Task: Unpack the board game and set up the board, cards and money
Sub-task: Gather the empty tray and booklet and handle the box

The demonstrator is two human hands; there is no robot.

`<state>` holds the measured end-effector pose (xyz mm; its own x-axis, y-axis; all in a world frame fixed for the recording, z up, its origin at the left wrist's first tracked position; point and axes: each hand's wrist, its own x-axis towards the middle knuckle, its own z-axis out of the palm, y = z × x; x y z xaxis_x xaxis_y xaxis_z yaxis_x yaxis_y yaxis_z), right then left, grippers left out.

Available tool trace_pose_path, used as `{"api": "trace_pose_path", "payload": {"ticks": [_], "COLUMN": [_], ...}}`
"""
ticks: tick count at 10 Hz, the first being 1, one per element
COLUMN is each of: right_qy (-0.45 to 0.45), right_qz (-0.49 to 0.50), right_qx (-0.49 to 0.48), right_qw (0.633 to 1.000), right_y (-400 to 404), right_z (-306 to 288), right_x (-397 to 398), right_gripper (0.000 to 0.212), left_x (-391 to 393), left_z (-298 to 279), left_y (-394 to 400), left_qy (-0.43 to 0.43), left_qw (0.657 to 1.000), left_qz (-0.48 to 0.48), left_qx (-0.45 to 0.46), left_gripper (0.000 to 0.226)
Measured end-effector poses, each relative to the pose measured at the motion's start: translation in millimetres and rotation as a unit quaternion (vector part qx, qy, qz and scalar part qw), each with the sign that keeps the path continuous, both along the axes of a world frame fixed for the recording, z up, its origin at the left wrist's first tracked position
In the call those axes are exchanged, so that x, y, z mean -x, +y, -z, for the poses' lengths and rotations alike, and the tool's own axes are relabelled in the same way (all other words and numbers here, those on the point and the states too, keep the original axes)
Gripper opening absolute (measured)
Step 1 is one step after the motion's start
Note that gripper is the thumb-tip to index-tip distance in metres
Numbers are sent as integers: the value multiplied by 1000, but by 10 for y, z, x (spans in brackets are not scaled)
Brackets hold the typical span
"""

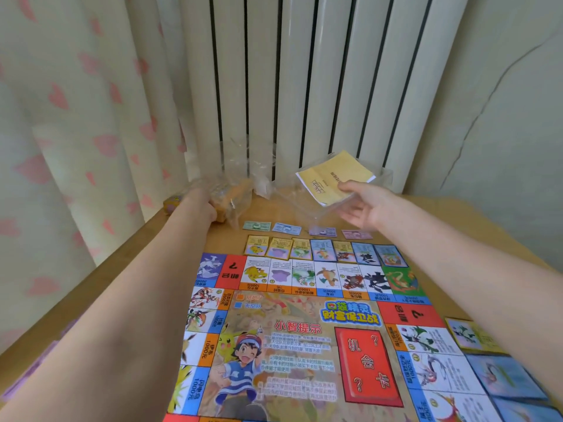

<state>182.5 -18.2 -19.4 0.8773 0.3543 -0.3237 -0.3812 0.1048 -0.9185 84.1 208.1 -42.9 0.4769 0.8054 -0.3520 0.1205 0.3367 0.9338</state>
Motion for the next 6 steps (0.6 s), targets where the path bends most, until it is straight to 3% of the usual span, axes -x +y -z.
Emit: {"api": "trace_pose_path", "payload": {"ticks": [1, 2, 3, 4, 5, 6], "right_qy": [-5, -4, -6, -2, -8, -8], "right_qz": [2, 3, 4, 7, 1, -4], "right_qx": [3, -1, -5, -6, -7, -6], "right_qw": [1000, 1000, 1000, 1000, 1000, 1000], "right_y": [8, 17, 31, 44, 65, 86], "right_z": [6, 27, 46, 58, 62, 58], "right_x": [-11, -29, -92, -105, -98, -79], "right_gripper": [20, 20, 17, 17, 17, 17], "left_x": [-75, -93, -191, -256, -304, -292], "left_z": [48, 112, 151, 285, 408, 483], "left_y": [111, 170, 151, 267, 400, 434], "left_qy": [7, 17, 152, 238, 426, 444], "left_qw": [999, 1000, 974, 931, 746, 669], "left_qz": [-24, 2, 75, 116, 223, 292], "left_qx": [-30, -6, -149, -249, -460, -520], "left_gripper": [40, 25, 26, 40, 51, 48]}}
